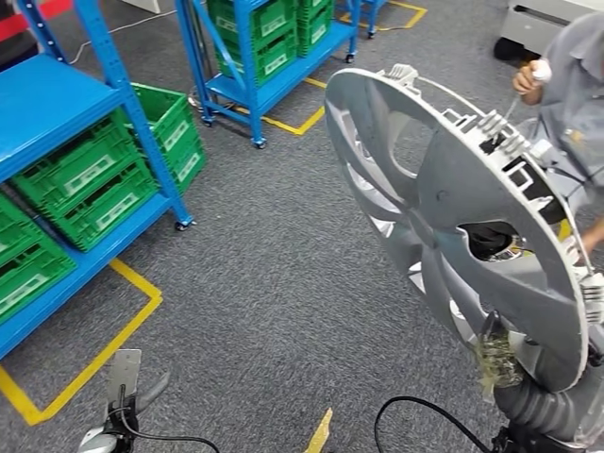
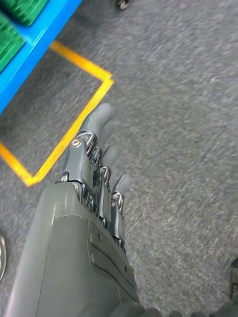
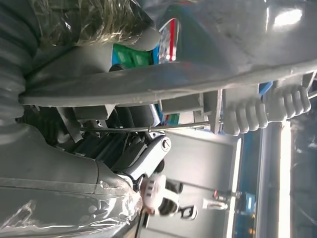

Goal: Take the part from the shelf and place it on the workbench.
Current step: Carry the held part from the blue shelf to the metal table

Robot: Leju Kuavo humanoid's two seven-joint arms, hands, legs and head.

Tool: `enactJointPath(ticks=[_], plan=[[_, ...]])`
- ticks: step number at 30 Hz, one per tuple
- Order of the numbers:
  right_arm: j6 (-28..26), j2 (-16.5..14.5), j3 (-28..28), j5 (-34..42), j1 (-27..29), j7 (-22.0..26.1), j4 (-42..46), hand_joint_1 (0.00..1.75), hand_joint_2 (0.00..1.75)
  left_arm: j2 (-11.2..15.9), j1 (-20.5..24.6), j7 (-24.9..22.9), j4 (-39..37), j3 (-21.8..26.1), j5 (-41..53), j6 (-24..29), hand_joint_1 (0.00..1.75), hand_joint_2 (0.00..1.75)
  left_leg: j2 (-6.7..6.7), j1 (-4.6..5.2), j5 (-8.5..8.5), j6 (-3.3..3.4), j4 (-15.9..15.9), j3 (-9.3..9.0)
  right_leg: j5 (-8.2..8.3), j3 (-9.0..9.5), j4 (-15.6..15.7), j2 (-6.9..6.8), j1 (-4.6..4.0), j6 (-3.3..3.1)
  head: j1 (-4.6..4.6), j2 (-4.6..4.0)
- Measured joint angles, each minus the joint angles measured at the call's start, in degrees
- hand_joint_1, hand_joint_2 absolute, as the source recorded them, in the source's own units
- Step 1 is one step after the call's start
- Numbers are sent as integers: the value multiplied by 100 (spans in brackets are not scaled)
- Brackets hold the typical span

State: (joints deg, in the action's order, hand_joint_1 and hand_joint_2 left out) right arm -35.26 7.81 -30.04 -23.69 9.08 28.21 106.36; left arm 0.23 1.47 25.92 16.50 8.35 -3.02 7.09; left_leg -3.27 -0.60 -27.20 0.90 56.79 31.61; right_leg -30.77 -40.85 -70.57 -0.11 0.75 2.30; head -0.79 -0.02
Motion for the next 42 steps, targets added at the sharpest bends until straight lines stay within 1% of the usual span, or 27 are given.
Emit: enactJointPath(ticks=[2, 4, 7, 9, 11, 12, 13, 14, 15, 16, 18, 20, 21, 22, 24, 26, 27, 28, 29, 30, 31, 32, 34, 35, 38, 40, 42], plan=[[0, 7, -3, -1, -7, -5, 1, 175, 175, -4, 12, 1, 0, 0, 0, -1, 0, 175, -111, 22, -26, -39, 9, -25, 284, 485, 829, -247, -28, -43, 3, 0], [-1, 8, -5, -1, -12, -11, 8, 175, 175, -5, 14, 2, 0, -1, 0, -1, 0, 175, -205, 55, -44, -88, 23, -39, 358, 726, 1249, -404, -69, -120, -3, 1], [-10, 11, -6, -3, -5, -25, 15, 175, 175, -7, 26, 8, 0, -3, 0, -13, 0, 175, -316, 52, -79, -160, 44, -45, 382, 699, 1275, -238, -79, -227, -8, 0], [-20, 13, -7, -15, -16, -37, 19, 175, 175, -7, 42, 14, 0, -4, 0, -29, 0, 175, -104, 23, -310, -208, 334, 59, 416, 703, 1304, -109, -54, -289, -31, 1], [-26, 15, -11, -34, -34, -44, 21, 175, 175, -2, 41, 17, 0, -5, -1, -42, 0, 175, 189, 5, -708, -228, 1073, 376, 425, 705, 1309, 25, -47, -321, -63, 2], [-26, 15, -15, -43, -38, -46, 19, 175, 175, 2, 36, 17, 0, -5, -1, -46, 0, 175, 251, 4, -850, -231, 1443, 549, 425, 704, 1307, 101, -52, -328, -71, 2], [-26, 16, -21, -48, -37, -50, 17, 175, 175, 3, 33, 17, 0, -6, -1, -48, 0, 175, 275, 5, -887, -228, 1665, 663, 425, 705, 1302, 180, -58, -332, -74, 1], [-26, 16, -27, -50, -37, -52, 16, 175, 175, 3, 33, 17, 0, -7, -1, -48, 0, 175, 284, 6, -803, -218, 1673, 680, 426, 706, 1296, 261, -63, -333, -73, 0], [-26, 16, -32, -51, -37, -55, 15, 175, 175, 3, 36, 17, 0, -7, 0, -49, 0, 175, 308, 5, -607, -202, 1445, 588, 426, 710, 1287, 345, -65, -333, -73, 0], [-26, 16, -38, -51, -38, -56, 15, 175, 175, 4, 41, 17, 0, -7, 0, -49, 0, 175, 383, 3, -360, -181, 1061, 422, 425, 712, 1277, 425, -64, -330, -74, -1], [-26, 16, -45, -53, -49, -55, 15, 175, 175, 10, 48, 19, 0, -9, 0, -50, 0, 175, 639, -14, -62, -147, 363, 115, 432, 688, 1251, 569, -62, -302, -71, 0], [-27, 16, -49, -53, -56, -55, 15, 175, 175, 14, 51, 22, 0, -13, -1, -51, 0, 175, 758, -13, -59, -135, 133, 27, 463, 622, 1241, 692, -37, -239, -72, 0], [-28, 17, -50, -53, -55, -56, 15, 175, 175, 13, 56, 24, 0, -13, -2, -51, 0, 175, 711, -7, -57, -125, 92, 20, 483, 592, 1249, 756, -22, -199, -78, 0], [-29, 19, -50, -53, -46, -57, 15, 175, 175, 9, 67, 23, 0, -13, -2, -51, 0, 175, 645, -10, -44, -102, 70, 18, 484, 557, 1242, 738, -16, -166, -76, 0], [-30, 27, -55, -54, -57, -57, 15, 175, 175, 4, 86, 27, 1, -12, -2, -55, 0, 175, 507, -23, -11, -42, 15, 2, 338, 417, 1019, 478, -37, -118, -52, 0], [-31, 34, -63, -54, -91, -57, 13, 175, 175, 5, 82, 31, 2, -10, -3, -64, 0, 175, 365, -13, -5, -11, 0, -1, -3, 94, 355, 152, -45, -86, -29, 1], [-31, 37, -68, -53, -102, -56, 7, 175, 175, 10, 79, 31, 2, -10, -4, -70, 0, 175, 288, -3, -6, -8, 1, 0, -158, -91, -36, 88, -35, -71, -27, 1], [-31, 39, -72, -52, -106, -57, -5, 175, 175, 17, 83, 31, 2, -9, -7, -81, 0, 175, 211, 4, -8, -7, 1, 0, -230, -216, -304, 65, -26, -60, -29, 1], [-31, 40, -77, -52, -111, -57, -23, 175, 175, 26, 96, 31, 2, -9, -10, -97, 0, 175, 139, 7, -12, -9, 2, -1, -201, -243, -374, 53, -20, -54, -28, 0], [-32, 40, -80, -49, -120, -58, -45, 175, 175, 34, 115, 31, 3, -9, -14, -118, 0, 175, 74, 9, -16, -14, 2, -6, -73, -147, -208, 32, -16, -54, -28, 0], [-36, 40, -83, -44, -135, -60, -65, 175, 175, 40, 135, 34, 4, -9, -20, -144, 0, 175, 14, 10, -24, -23, 2, -14, 116, 65, 171, -31, -17, -61, -27, 0], [-41, 40, -84, -36, -160, -60, -85, 175, 175, 49, 152, 39, 9, -10, -28, -169, 0, 175, -39, 16, -34, -38, 4, -23, 252, 301, 597, -161, -35, -72, -23, 0], [-57, 40, -89, -12, -219, -61, -110, 175, 175, 64, 173, 64, 17, -11, -46, -214, 0, 175, -143, 43, -57, -84, 19, -31, 389, 626, 1178, -344, -79, -132, -24, 0], [-68, 40, -91, 1, -240, -61, -118, 175, 175, 71, 177, 79, 20, -12, -52, -233, 0, 175, -189, 56, -63, -107, 27, -31, 376, 661, 1252, -367, -104, -163, -26, 0], [-99, 40, -93, 32, -248, -62, -136, 175, 175, 81, 190, 145, 34, -19, -48, -272, 0, 175, -299, 45, -93, -187, 39, -46, 412, 637, 1264, -181, -112, -254, -30, 0], [-119, 42, -93, 41, -239, -61, -143, 175, 175, 86, 203, 206, 56, -37, -27, -295, 0, 175, -123, 20, -294, -238, 286, 44, 437, 642, 1288, -59, -85, -309, -46, 1], [-134, 43, -93, 44, -229, -57, -144, 175, 175, 93, 190, 246, 63, -65, -1, -309, 0, 175, 153, 8, -670, -251, 986, 362, 443, 648, 1295, 59, -75, -339, -75, 1]])
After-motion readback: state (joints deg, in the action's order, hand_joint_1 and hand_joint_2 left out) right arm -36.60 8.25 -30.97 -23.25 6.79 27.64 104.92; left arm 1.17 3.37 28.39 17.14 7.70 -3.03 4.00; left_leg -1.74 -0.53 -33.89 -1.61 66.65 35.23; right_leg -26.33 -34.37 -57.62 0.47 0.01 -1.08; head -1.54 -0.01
